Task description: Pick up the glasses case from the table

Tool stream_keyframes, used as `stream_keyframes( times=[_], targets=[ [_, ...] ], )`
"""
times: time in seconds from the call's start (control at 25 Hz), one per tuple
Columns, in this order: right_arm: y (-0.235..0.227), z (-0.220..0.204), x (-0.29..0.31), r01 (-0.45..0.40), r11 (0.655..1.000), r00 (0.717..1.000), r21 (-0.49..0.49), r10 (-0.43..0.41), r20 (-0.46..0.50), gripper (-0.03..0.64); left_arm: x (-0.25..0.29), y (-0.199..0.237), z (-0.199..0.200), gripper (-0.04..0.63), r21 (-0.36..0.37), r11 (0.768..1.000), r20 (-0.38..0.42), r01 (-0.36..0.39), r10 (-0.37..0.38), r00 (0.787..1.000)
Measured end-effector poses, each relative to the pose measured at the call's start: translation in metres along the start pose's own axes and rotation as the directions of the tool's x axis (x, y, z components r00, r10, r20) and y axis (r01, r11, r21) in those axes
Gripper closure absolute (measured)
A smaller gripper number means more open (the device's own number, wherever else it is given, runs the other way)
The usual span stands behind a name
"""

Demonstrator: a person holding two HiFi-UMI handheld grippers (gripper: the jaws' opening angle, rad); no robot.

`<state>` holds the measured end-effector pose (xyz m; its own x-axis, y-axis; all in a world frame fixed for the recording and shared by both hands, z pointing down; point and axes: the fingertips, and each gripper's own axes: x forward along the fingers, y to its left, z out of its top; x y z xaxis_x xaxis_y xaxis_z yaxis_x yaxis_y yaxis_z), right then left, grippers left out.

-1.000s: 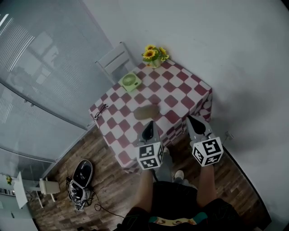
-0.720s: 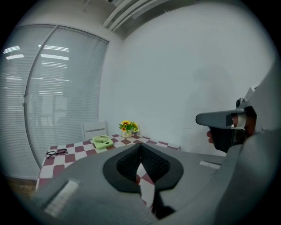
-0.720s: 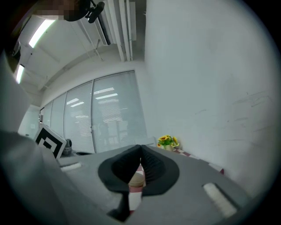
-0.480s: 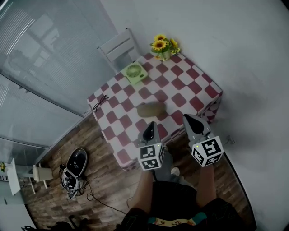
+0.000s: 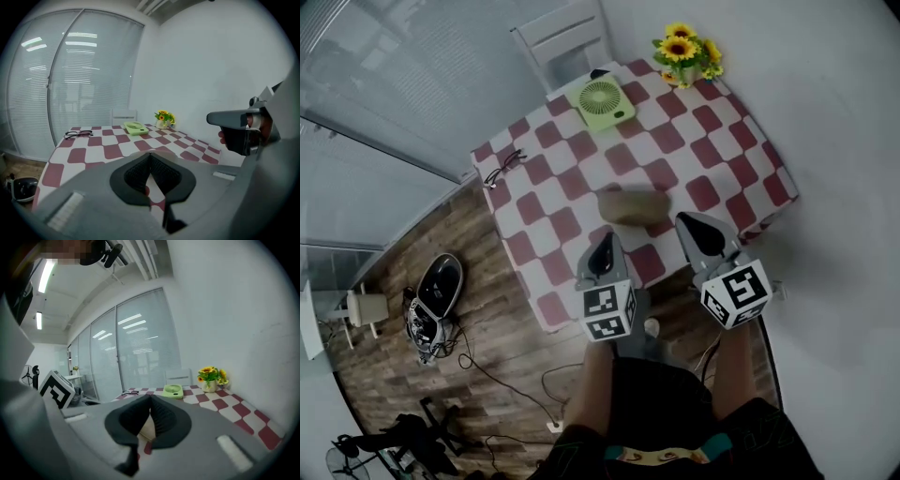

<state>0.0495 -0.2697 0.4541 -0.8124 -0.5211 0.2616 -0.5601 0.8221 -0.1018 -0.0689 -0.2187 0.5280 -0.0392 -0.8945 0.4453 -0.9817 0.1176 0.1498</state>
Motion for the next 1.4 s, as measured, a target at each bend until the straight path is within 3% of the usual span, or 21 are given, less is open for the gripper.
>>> stream_keyframes(
  times=[0.16, 0.4, 0.52, 0.64, 0.8, 0.96, 1.04, 1.2, 1.4],
  targets=[
    [-0.001, -0.012, 0.045, -0.12, 0.987, 0.983, -0.103, 0.104, -0.149, 0.612, 0.018, 0.023, -0.006, 0.584, -0.049, 0.998, -0.033, -0.043, 0.042, 0.999],
    [0.005, -0.039, 0.098, -0.287, 0.944, 0.915, -0.159, 0.221, -0.338, 0.612, 0.035, 0.029, -0.023, 0.584, -0.062, 0.998, -0.093, -0.034, 0.029, 0.995],
    [0.01, -0.053, 0.116, -0.364, 0.915, 0.867, -0.176, 0.264, -0.422, 0.535, 0.043, 0.04, -0.026, 0.584, -0.075, 0.995, -0.099, -0.063, 0.056, 0.994],
    [0.018, -0.07, 0.126, -0.471, 0.861, 0.783, -0.193, 0.307, -0.541, 0.441, 0.049, 0.051, -0.025, 0.584, -0.072, 0.995, -0.104, -0.075, 0.068, 0.992],
    [0.025, -0.097, 0.131, -0.605, 0.769, 0.629, -0.206, 0.303, -0.716, 0.293, 0.054, 0.061, -0.024, 0.584, -0.075, 0.993, -0.111, -0.091, 0.083, 0.99],
    [0.032, -0.122, 0.136, -0.699, 0.687, 0.488, -0.198, 0.257, -0.834, 0.251, 0.061, 0.068, -0.029, 0.584, -0.094, 0.988, -0.128, -0.122, 0.11, 0.986],
    [0.035, -0.134, 0.138, -0.73, 0.657, 0.439, -0.187, 0.241, -0.866, 0.242, 0.064, 0.073, -0.03, 0.584, -0.096, 0.984, -0.135, -0.149, 0.135, 0.982],
    [0.037, -0.147, 0.132, -0.762, 0.623, 0.385, -0.176, 0.218, -0.897, 0.239, 0.056, 0.075, -0.03, 0.584, -0.116, 0.964, -0.149, -0.239, 0.221, 0.964],
    [0.037, -0.148, 0.131, -0.765, 0.616, 0.386, -0.191, 0.199, -0.901, 0.222, 0.042, 0.077, -0.015, 0.584, -0.193, 0.913, -0.093, -0.36, 0.348, 0.933]
  ],
)
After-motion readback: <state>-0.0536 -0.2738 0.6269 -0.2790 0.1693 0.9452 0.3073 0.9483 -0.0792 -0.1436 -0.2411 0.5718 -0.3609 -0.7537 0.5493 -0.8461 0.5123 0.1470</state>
